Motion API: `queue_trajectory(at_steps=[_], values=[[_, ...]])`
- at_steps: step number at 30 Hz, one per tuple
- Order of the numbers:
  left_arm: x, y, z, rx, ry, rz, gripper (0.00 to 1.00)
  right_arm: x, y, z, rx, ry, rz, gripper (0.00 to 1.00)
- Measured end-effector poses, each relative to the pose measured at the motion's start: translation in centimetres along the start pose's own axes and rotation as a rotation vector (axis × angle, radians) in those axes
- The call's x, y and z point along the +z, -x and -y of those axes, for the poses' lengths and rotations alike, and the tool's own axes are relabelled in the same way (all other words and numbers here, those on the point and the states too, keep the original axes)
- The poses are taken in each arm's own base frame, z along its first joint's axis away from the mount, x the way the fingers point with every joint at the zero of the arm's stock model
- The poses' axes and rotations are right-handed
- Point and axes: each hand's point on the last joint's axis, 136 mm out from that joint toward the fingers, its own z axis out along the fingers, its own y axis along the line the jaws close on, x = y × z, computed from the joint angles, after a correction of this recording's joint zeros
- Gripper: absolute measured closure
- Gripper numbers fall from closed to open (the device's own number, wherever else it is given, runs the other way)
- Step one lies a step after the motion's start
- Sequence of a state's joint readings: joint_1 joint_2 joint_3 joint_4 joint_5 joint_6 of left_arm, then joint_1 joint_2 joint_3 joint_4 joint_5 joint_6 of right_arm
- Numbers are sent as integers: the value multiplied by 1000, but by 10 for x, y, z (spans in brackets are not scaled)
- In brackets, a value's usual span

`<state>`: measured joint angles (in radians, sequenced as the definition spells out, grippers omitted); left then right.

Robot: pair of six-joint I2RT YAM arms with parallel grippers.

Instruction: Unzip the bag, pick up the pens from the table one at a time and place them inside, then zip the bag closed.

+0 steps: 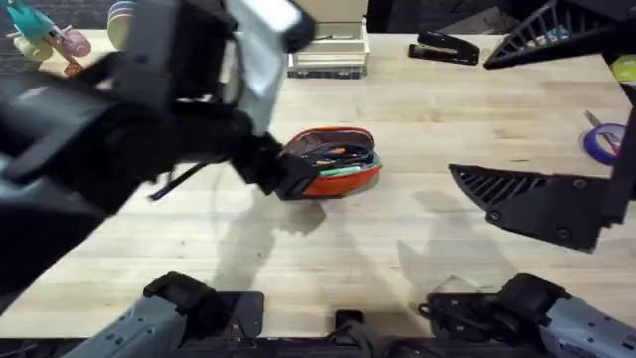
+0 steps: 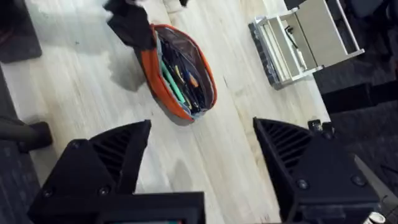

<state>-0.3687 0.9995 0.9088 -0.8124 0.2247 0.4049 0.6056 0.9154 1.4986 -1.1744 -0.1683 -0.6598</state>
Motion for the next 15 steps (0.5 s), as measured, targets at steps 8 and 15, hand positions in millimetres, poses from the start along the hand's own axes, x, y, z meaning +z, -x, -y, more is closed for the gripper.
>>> queue_trajectory(at_steps=[8,15], values=[[-25,-10,-27,-55,67,43,9,0,0,0,0,0,0,5],[-23,-15,-35,-78,78,30,8,0,0,0,0,0,0,5]])
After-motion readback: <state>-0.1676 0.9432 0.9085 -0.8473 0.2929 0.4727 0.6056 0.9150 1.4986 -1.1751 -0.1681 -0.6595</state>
